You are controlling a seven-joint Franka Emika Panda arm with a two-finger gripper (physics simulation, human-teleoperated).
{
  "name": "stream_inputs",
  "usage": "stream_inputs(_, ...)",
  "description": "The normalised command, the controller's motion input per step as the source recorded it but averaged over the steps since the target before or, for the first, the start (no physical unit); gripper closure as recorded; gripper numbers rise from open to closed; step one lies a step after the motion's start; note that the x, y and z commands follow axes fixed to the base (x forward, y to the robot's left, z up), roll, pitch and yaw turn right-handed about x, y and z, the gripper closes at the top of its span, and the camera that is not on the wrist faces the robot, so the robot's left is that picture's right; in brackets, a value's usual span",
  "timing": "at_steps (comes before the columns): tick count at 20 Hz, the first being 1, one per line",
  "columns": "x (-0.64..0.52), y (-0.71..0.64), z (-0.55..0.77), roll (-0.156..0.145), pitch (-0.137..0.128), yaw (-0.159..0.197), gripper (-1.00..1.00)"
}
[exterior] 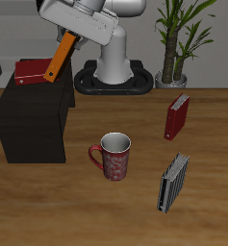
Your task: Place the right red book flat on top of the shelf and place the orange book flat on top of the shelf
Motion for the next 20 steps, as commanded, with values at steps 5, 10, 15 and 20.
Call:
stream_inputs(5,0.26,-0.6,0.14,-0.113,0.011,0.047,1.0)
stream_inputs(10,0.32,-0.65,-0.1,-0.124,0.019,0.013,1.0)
stream_inputs(15,0.17,-0.23,-0.29,-0.05,-0.03,0.035,1.0)
stream_inputs(20,0.19,0.18,-0.53,0.057,0.141,-0.012,-1.0)
